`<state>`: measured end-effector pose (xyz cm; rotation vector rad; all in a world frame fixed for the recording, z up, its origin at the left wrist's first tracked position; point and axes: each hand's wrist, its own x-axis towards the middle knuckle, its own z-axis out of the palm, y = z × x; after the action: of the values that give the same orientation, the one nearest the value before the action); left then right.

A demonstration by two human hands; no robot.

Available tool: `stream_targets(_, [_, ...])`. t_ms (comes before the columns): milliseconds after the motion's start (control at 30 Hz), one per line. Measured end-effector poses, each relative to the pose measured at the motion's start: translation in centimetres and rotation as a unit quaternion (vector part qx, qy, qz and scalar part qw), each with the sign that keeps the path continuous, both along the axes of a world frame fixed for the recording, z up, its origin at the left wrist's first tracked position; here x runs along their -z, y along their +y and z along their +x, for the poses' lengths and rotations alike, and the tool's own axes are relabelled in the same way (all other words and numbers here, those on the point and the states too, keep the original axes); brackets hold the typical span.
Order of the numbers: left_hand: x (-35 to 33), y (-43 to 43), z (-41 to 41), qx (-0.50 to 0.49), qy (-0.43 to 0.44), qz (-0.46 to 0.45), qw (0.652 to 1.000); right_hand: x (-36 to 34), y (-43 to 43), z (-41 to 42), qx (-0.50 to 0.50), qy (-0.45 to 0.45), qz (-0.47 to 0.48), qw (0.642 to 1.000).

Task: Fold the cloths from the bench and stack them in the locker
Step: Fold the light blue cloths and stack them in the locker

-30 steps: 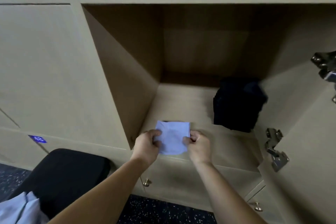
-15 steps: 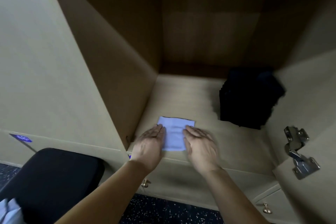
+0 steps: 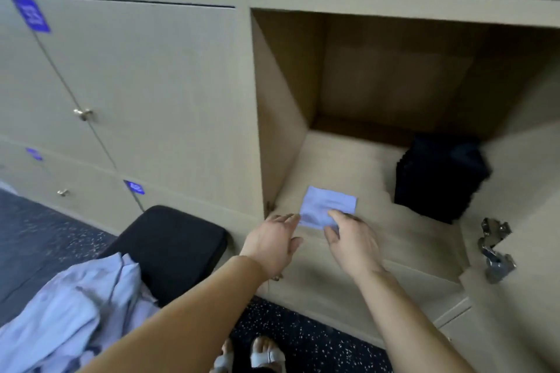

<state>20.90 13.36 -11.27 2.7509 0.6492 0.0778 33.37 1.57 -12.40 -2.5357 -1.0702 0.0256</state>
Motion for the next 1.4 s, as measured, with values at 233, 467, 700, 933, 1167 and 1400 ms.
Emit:
stream_targets(233, [-3.3,-0.6,-12.0,-0.083,-0.037,0.025,0.996,-3.8,1.0,-11.7,-0.087,0.018,0.056,0.995])
stream_targets(467, [-2.6,0.8,-26.2,-0.196,-0.042,0.000,0.980,-3.6,3.6,-22.6,-0.187,0.036,0.044,0.981])
stream_targets(700, [1.4,4.6,-39.1,-0.335,-0.031,-0.029,0.941,-1.4,8.6,-29.6,-0.257,0.053,0.005,0.965])
stream_targets(933, [4.1,9.8,-42.8,-0.374,-0.032,-0.042,0.926,1.3,14.1,-32.9,-0.298,0.038,-0.006,0.954])
stream_targets(1167, [5.8,16.0,-39.4,-0.331,0.000,-0.038,0.943,5.4,17.0,-33.9,-0.360,-0.003,-0.029,0.933])
stream_targets(1400, [7.6,19.0,-35.8,-0.348,0.068,-0.095,0.930,7.3,17.9,-34.1,-0.356,-0.092,0.058,0.928])
